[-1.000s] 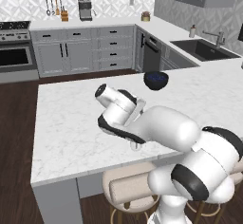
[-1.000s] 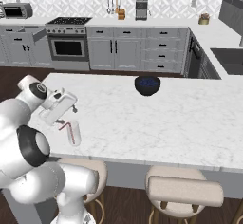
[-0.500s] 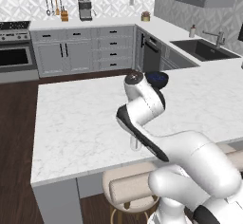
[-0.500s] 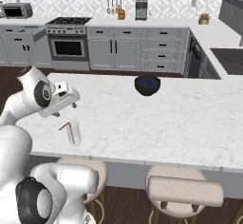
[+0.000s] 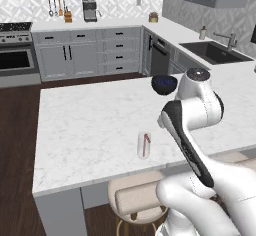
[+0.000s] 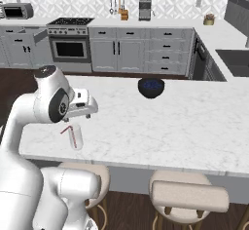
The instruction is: Take a straw from the drawer in front and place it inside the glass cup on the dining counter.
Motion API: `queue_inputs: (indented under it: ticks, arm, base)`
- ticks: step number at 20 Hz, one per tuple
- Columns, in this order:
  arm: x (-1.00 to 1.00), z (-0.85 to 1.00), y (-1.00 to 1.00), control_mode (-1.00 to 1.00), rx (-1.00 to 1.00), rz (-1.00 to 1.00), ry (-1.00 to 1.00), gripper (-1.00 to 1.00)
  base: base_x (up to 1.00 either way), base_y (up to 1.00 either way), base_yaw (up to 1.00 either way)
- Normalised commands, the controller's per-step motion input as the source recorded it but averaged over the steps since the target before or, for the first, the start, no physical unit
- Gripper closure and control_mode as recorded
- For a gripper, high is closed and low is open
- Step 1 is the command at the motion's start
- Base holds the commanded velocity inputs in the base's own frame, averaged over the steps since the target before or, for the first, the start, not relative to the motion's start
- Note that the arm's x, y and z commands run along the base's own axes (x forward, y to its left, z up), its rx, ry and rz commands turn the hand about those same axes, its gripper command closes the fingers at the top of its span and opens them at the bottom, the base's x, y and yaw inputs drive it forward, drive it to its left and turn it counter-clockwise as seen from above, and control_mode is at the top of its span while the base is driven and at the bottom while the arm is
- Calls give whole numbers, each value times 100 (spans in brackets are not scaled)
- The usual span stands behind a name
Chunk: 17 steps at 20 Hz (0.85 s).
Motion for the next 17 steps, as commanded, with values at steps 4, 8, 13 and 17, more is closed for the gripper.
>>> queue_inputs:
  ticks: [4,8,13,17]
  arm:
    - [-73,18,-82,-100,23,-27,12,-100]
    - [-74,0,-84,-100,16,-29,8,-100]
    - [-62,-1,-79,-100,10,-30,10,-100]
    - [-31,0,-79,-100,2,-30,11,-100]
  base:
    - [0,0,0]
    - [0,0,0]
    - [0,0,0]
    - [0,0,0]
